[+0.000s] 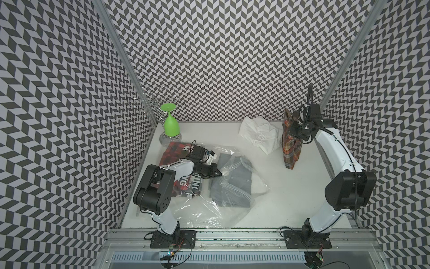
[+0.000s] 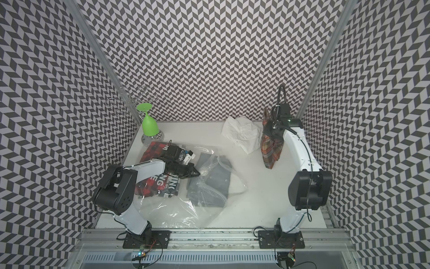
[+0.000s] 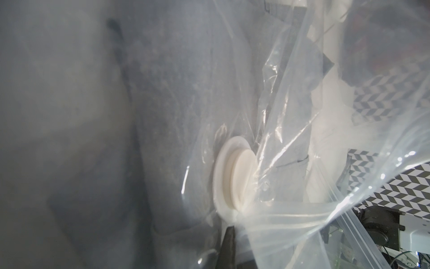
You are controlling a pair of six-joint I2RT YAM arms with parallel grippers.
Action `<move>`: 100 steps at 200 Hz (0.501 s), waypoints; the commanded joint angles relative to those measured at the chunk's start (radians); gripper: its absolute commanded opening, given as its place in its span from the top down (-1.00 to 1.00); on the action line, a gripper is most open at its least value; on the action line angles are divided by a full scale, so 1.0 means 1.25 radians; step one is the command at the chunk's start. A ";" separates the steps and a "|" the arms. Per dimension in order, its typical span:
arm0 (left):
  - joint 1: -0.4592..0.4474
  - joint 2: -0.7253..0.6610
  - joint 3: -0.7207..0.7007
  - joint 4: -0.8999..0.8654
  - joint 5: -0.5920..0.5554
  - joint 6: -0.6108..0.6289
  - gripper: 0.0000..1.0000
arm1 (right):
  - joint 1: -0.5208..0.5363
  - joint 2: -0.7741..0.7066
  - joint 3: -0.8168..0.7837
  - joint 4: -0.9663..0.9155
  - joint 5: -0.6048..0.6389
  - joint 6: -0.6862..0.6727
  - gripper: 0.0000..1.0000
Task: Take the shirt out of the vacuum bag
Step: Pick up the shirt from the center of the board.
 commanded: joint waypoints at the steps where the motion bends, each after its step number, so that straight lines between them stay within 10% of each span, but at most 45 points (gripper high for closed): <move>1: 0.006 -0.011 -0.014 -0.019 -0.015 0.013 1.00 | -0.003 -0.035 0.017 0.065 -0.066 0.053 1.00; 100: 0.007 -0.006 -0.010 -0.021 -0.014 0.014 1.00 | 0.025 0.045 0.141 0.143 -0.058 0.129 1.00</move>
